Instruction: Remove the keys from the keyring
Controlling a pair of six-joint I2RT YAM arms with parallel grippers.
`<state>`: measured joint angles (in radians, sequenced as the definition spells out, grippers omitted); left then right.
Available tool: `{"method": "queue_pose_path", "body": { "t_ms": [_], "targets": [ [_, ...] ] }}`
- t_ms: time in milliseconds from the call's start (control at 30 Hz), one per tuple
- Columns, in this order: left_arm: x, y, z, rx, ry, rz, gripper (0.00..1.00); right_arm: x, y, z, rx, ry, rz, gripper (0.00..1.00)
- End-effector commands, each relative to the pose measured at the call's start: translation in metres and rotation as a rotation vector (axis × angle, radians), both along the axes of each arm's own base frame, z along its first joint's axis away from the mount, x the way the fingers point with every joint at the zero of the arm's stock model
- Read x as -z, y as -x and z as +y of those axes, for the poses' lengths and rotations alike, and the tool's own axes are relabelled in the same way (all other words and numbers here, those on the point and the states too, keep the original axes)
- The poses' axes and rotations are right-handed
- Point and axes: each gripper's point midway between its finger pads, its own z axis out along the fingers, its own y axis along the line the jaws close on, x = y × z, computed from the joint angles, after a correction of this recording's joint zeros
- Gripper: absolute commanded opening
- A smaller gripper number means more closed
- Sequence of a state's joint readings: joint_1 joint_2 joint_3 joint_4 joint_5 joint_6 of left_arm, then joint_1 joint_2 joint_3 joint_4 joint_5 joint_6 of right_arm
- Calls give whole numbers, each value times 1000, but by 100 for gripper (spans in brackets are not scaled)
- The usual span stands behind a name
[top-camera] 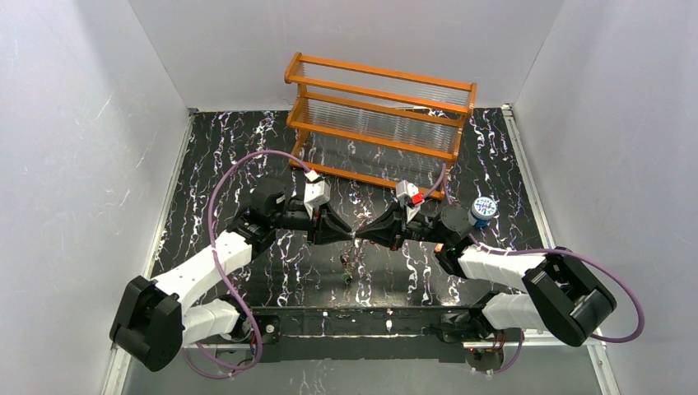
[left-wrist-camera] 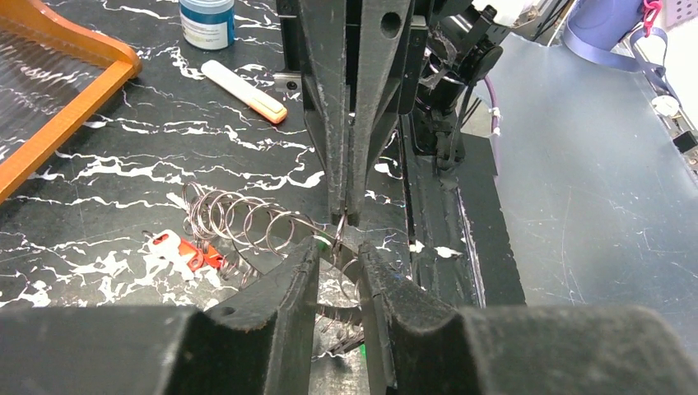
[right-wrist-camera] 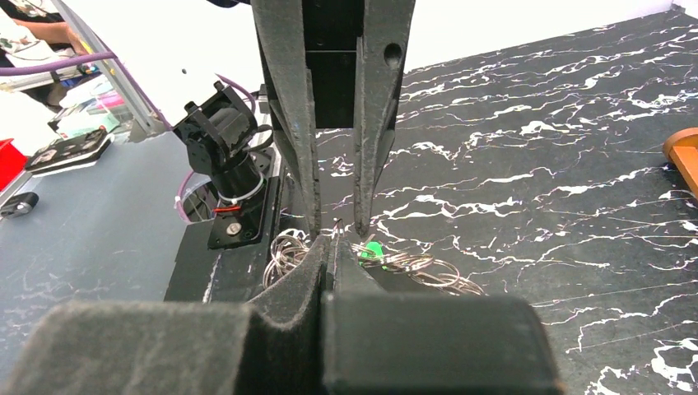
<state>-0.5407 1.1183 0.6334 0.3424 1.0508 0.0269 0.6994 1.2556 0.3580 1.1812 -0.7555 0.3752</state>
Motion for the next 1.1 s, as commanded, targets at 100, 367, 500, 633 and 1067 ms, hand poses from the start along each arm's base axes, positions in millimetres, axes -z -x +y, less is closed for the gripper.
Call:
{"method": "queue_pose_path", "body": {
  "t_ms": [100,367,500,633,1067],
  "targets": [
    [-16,-3,-5,13,23,-16,15,-39,-3,3,-8,-98,-111,1],
    [-19,0,-7,28,29,17,0,-38,-3,3,-11,-96,-110,1],
    [-21,1,-7,23,32,27,0,-35,-6,4,-4,-83,-100,1],
    [-25,-7,-4,-61,18,36,0,-30,-15,4,44,-57,-83,1],
    [-27,-40,32,-483,-155,149,0,-5,-34,-1,244,91,77,45]
  ]
}}
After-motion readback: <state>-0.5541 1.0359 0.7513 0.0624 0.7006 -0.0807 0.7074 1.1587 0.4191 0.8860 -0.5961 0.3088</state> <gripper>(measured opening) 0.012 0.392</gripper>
